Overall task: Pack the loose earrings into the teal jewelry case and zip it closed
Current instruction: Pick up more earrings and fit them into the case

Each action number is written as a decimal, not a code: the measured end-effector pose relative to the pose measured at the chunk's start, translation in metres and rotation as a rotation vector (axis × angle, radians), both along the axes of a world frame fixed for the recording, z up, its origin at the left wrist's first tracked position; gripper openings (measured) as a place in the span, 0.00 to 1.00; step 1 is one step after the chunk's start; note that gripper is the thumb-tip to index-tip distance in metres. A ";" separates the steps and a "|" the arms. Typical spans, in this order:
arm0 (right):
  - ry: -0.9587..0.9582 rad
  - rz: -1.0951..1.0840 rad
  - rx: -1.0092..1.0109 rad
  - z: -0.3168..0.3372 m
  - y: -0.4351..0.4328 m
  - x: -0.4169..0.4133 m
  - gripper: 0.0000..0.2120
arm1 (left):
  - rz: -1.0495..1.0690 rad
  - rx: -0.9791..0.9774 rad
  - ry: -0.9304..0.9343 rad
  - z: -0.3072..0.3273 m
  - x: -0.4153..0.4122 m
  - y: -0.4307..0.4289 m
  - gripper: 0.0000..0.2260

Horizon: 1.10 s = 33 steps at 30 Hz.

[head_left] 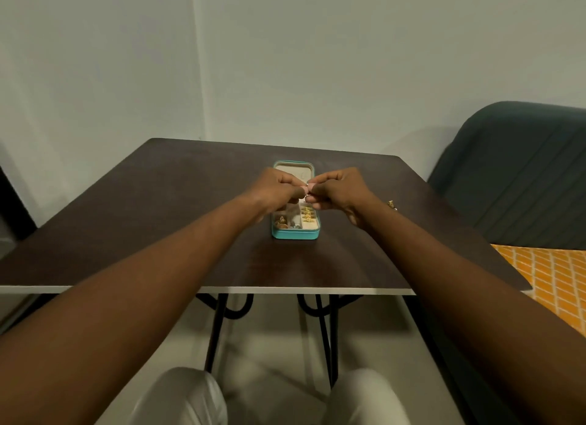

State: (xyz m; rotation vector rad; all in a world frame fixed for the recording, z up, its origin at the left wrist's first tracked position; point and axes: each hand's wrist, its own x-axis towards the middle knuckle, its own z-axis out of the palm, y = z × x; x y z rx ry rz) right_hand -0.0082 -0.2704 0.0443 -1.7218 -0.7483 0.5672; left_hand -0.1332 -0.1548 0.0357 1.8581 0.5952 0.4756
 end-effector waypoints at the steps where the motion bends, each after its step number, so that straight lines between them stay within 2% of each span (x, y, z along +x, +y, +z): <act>1: -0.005 0.006 -0.011 0.000 0.005 -0.004 0.06 | 0.011 0.013 0.009 0.000 -0.004 0.004 0.07; 8: -0.366 -0.055 -0.247 -0.022 0.039 -0.009 0.04 | 0.076 0.105 0.081 -0.007 -0.017 0.023 0.07; 23: -0.792 -0.054 -0.527 -0.032 0.061 -0.016 0.06 | 0.057 0.245 0.162 -0.029 -0.003 0.025 0.11; 28: -0.807 -0.095 -0.482 -0.034 0.066 -0.012 0.07 | 0.075 0.232 0.145 -0.029 -0.004 0.025 0.10; 33: -0.687 -0.126 -0.325 -0.020 0.047 0.010 0.04 | 0.083 0.197 0.119 -0.024 -0.006 0.024 0.11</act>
